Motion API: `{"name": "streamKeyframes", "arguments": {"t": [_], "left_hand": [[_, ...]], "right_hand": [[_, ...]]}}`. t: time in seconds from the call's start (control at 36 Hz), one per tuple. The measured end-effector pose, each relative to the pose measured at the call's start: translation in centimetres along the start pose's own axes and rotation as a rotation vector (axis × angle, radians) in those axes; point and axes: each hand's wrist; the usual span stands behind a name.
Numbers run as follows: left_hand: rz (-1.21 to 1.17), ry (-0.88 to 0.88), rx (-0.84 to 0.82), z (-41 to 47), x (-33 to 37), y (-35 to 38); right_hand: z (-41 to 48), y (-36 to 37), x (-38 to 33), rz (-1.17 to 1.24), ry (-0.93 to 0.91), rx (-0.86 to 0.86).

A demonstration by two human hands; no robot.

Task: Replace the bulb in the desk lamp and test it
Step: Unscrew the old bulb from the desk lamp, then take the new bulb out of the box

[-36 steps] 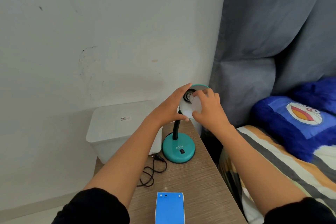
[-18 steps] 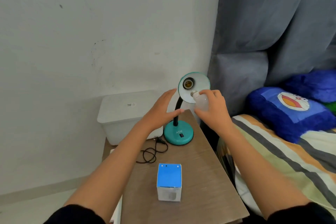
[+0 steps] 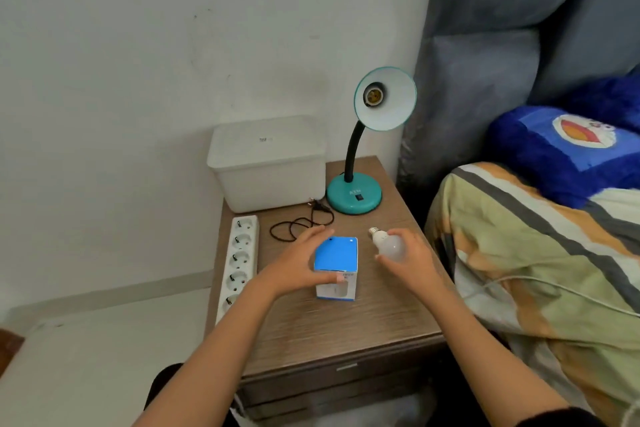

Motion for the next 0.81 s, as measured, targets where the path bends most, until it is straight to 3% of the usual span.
{"name": "streamKeyframes", "arguments": {"t": [0.44,0.61,0.72,0.81], "left_hand": [[-0.209,-0.043,0.164,-0.7,-0.3,2.2],[-0.243,-0.045,0.155,-0.6,-0.5,2.4],[-0.267,-0.047,0.154,-0.6,-0.8,2.5],[-0.302,-0.05,0.157,-0.6,-0.9,2.7]], "right_hand": [[-0.7,2.6,0.4,-0.015,0.021,-0.102],[-0.6,2.3,-0.2,-0.026,-0.015,-0.165],[-0.1,0.6,-1.3,0.042,-0.138,-0.082],[0.1,-0.6,-2.8,0.071,-0.245,-0.124]]}}
Point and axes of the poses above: each hand's wrist, its own z-axis towards the middle knuckle, its own y-axis out of the palm, x = y × z, and after that the axes turned 4 degrees about x, right-handed
